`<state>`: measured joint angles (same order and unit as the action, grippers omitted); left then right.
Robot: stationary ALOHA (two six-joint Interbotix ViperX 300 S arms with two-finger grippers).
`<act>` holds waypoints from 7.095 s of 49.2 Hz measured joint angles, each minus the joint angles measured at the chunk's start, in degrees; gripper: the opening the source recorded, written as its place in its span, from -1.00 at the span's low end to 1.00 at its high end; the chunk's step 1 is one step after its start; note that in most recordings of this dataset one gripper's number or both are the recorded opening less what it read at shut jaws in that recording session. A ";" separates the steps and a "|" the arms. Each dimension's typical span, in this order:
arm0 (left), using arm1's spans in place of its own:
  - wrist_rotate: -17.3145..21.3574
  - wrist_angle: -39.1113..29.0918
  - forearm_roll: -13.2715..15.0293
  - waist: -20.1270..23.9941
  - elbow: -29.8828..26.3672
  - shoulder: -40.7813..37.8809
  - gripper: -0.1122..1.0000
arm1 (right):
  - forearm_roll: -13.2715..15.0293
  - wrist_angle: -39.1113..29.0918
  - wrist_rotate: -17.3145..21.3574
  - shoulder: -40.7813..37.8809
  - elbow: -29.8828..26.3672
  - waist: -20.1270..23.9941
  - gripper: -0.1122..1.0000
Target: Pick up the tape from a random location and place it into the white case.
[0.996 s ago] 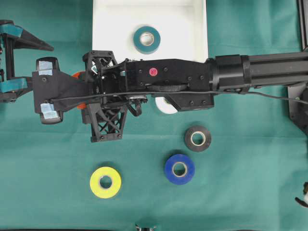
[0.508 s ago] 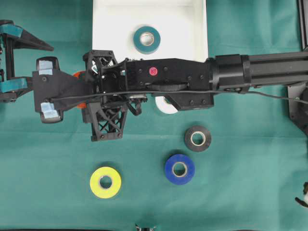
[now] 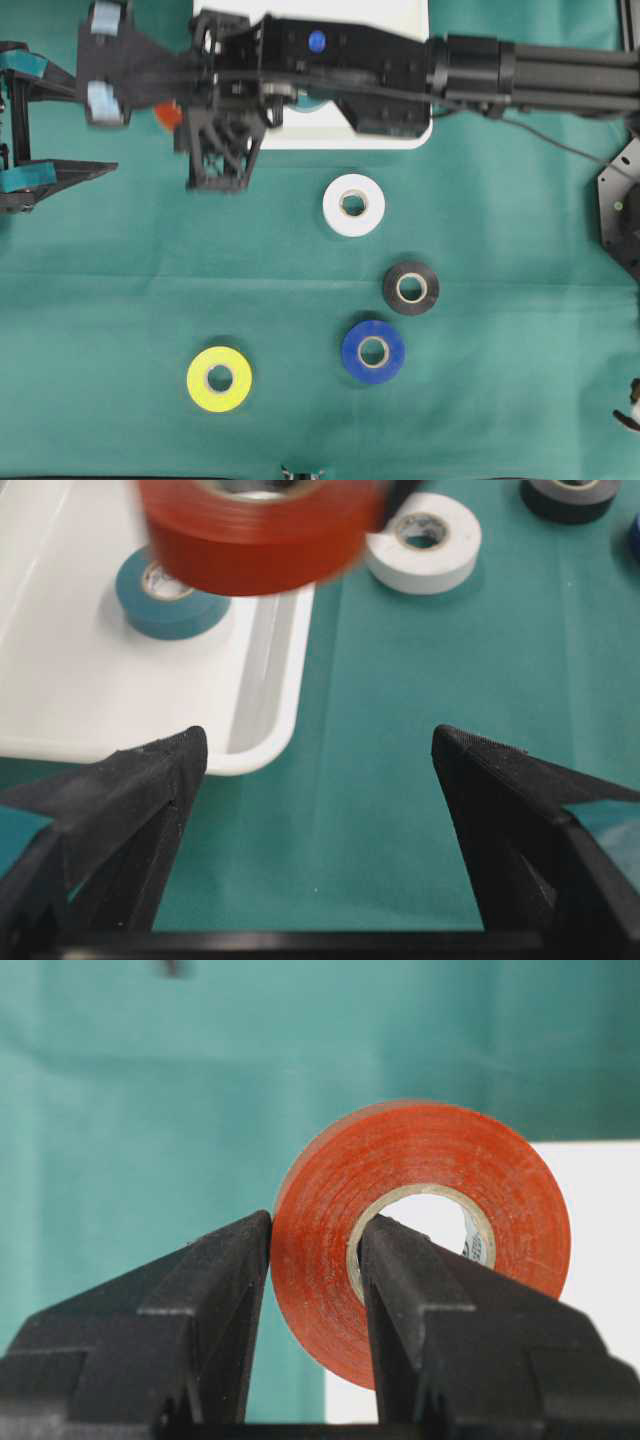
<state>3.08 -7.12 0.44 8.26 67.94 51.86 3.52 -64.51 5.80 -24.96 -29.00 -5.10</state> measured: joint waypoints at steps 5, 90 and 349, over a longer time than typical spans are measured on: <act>0.00 0.00 0.00 0.00 0.00 0.00 0.94 | -0.09 0.00 -0.09 -0.09 0.09 -2.02 -0.23; 0.00 -0.09 0.00 0.00 0.00 0.18 0.94 | 0.00 16.79 1.93 29.97 44.38 -13.89 -0.23; 0.00 0.09 0.00 0.00 0.00 0.35 0.94 | 5.89 11.25 3.43 32.43 43.24 -15.12 0.79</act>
<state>3.08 -7.03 0.44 8.26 67.94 52.21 9.40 -53.26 9.23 7.47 14.24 -20.21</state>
